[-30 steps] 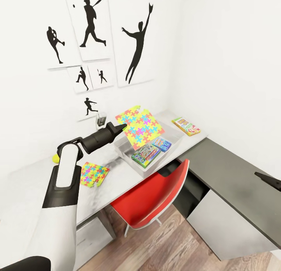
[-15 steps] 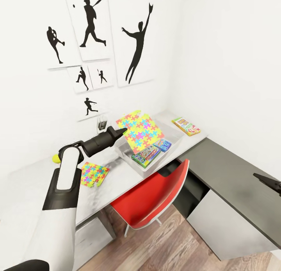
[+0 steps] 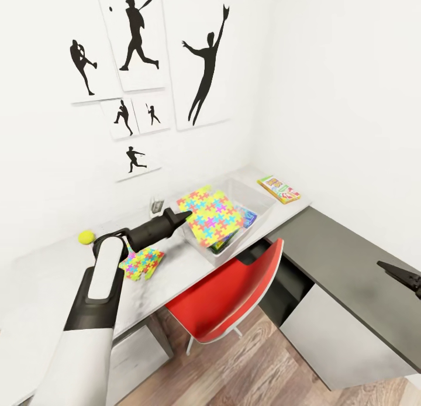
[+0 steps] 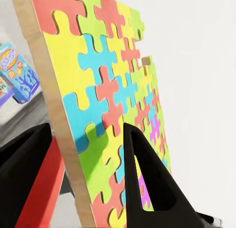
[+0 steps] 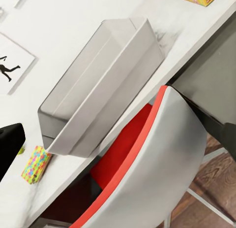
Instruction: Put all the toys in the child's room - the three board games (two on the bed and one on the table), the two jigsaw puzzles on the table, and the tennis ball on the table - inside the toy box on the table in the child's room.
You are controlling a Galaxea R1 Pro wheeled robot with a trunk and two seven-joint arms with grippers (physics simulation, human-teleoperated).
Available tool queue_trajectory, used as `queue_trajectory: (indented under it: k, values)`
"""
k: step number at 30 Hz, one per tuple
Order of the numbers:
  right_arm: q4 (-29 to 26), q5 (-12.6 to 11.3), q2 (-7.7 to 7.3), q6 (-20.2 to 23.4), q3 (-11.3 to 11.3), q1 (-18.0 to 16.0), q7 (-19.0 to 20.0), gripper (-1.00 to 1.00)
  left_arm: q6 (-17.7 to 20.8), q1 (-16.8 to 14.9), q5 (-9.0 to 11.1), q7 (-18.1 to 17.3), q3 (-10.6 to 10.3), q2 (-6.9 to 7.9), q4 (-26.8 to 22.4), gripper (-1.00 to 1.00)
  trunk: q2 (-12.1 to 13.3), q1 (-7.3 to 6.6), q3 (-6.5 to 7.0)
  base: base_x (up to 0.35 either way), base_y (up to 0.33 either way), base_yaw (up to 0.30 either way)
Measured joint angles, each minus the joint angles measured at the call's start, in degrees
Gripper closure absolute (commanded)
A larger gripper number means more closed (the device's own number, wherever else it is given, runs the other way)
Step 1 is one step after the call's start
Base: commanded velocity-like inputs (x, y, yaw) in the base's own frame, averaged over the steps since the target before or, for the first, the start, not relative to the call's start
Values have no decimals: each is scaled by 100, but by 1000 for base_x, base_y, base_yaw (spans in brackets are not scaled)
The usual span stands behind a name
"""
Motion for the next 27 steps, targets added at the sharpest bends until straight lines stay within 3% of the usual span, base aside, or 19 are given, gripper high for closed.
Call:
queue_trajectory:
  k: [2, 13, 27]
  values:
    - [0, -1, 1, 0, 0, 0, 8, -100, -1, 149, -26, 1, -7, 1, 66, 100, 0, 0, -1, 0, 0, 0]
    - [-1, -3, 6, 5, 6, 1, 35, -100, -1, 173, 22, -3, -26, -4, 406, 100, 0, 0, 0, 0, 0, 0]
    - [-1, -3, 6, 6, 8, 1, 39, -100, -2, 176, 31, -4, -17, -5, 194, 100, 0, 0, 0, 0, 0, 0]
